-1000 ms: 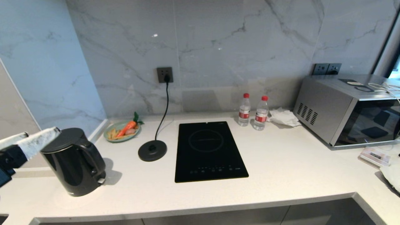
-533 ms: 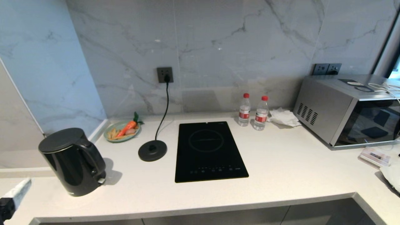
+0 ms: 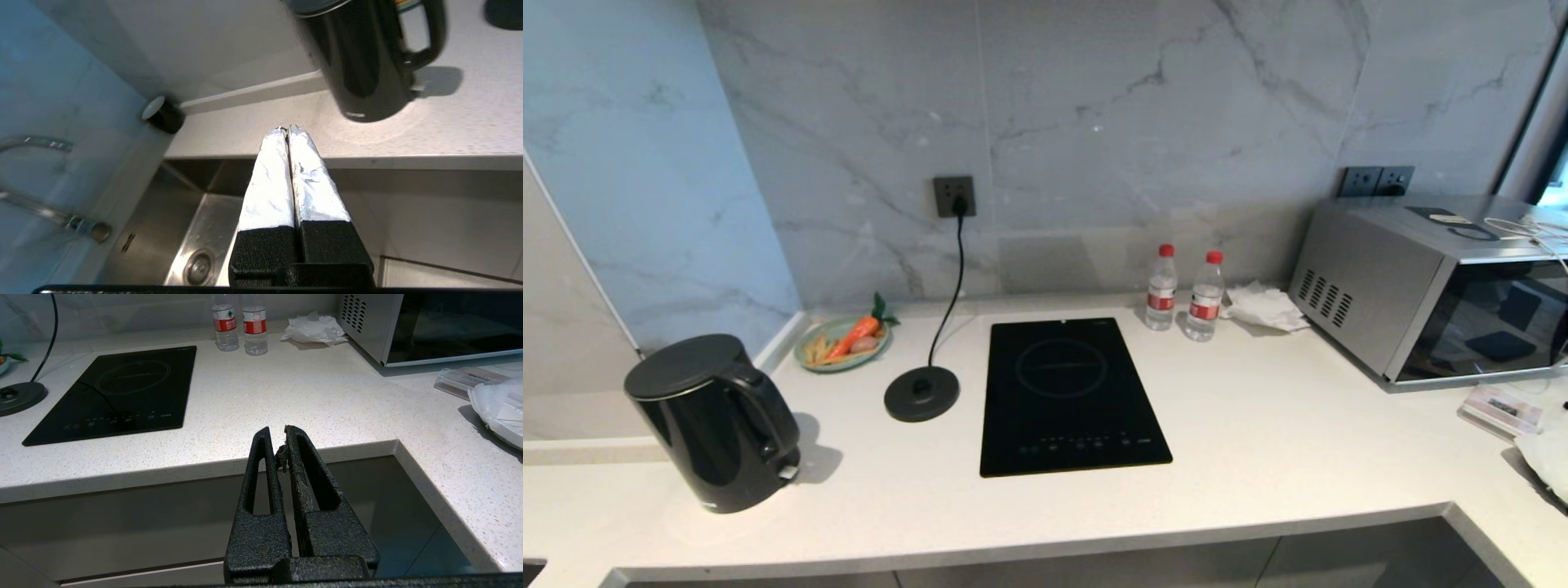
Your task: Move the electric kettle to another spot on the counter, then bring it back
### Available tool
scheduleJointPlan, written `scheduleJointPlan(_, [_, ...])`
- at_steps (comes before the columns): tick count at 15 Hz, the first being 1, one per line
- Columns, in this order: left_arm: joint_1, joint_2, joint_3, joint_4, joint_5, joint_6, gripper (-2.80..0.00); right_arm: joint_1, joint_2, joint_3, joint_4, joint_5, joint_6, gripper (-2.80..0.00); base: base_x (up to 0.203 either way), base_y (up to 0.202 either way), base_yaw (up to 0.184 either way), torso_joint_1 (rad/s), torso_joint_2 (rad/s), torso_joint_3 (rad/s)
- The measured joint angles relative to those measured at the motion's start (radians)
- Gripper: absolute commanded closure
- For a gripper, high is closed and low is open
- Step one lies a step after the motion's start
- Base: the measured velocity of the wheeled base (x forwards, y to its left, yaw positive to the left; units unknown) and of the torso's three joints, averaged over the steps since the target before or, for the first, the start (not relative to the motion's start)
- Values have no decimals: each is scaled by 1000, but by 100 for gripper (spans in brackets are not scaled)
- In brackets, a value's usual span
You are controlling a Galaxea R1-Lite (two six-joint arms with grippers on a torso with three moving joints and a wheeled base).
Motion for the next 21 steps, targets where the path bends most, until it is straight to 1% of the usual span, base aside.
scheduleJointPlan(1, [10, -44, 32, -4, -89, -17, 0, 0, 0, 0, 1, -1, 0, 0, 0, 0, 0, 0, 0, 0])
scheduleJointPlan(2, [19, -76, 56, -14, -181, -49, 0, 0, 0, 0, 0, 0, 0, 0, 0, 0, 0, 0, 0, 0])
scheduleJointPlan(3, [29, -107, 81, -34, -300, -113, 0, 0, 0, 0, 0, 0, 0, 0, 0, 0, 0, 0, 0, 0])
scheduleJointPlan(4, [35, -129, 99, -57, -395, -205, 0, 0, 0, 0, 1, 0, 0, 0, 0, 0, 0, 0, 0, 0])
scheduleJointPlan(5, [39, -144, 119, -70, -475, -299, 0, 0, 0, 0, 0, 0, 0, 0, 0, 0, 0, 0, 0, 0])
scheduleJointPlan(6, [43, -155, 145, -82, -548, -387, 0, 0, 0, 0, 0, 0, 0, 0, 0, 0, 0, 0, 0, 0])
scheduleJointPlan(7, [46, -163, 162, -85, -599, -447, 0, 0, 0, 0, 0, 0, 0, 0, 0, 0, 0, 0, 0, 0])
scheduleJointPlan(8, [47, -168, 170, -86, -629, -456, 0, 0, 0, 0, 0, 0, 0, 0, 0, 0, 0, 0, 0, 0])
scheduleJointPlan(10, [30, -195, 184, -71, -664, -442, 0, 0, 0, 0, 0, 0, 0, 0, 0, 0, 0, 0, 0, 0])
scheduleJointPlan(12, [14, -262, 209, -21, -667, -421, 0, 0, 0, 0, 0, 0, 0, 0, 0, 0, 0, 0, 0, 0])
scheduleJointPlan(13, [10, -305, 210, 20, -661, -422, 0, 0, 0, 0, 0, -1, 0, 0, 0, 0, 0, 0, 0, 0])
scheduleJointPlan(14, [8, -335, 211, 60, -642, -441, 0, 0, 0, 0, 0, 0, 0, 0, 0, 0, 0, 0, 0, 0])
scheduleJointPlan(15, [7, -356, 211, 90, -592, -467, 0, 0, 0, 0, 0, 0, 0, 0, 0, 0, 0, 0, 0, 0])
scheduleJointPlan(16, [5, -369, 216, 100, -527, -462, 0, 0, 0, 0, 0, 0, 0, 0, 0, 0, 0, 0, 0, 0])
scheduleJointPlan(17, [5, -379, 221, 100, -492, -447, 0, 0, 0, 0, 0, 0, 0, 0, 0, 0, 0, 0, 0, 0])
scheduleJointPlan(18, [5, -385, 225, 97, -494, -418, 0, 0, 0, 0, 0, 0, 0, 0, 0, 0, 0, 0, 0, 0])
scheduleJointPlan(20, [7, -392, 231, 96, -519, -322, 0, 0, 0, 0, 0, 0, 0, 0, 0, 0, 0, 0, 0, 0])
scheduleJointPlan(21, [7, -393, 232, 99, -531, -303, 0, 0, 0, 0, 0, 0, 0, 0, 0, 0, 0, 0, 0, 0])
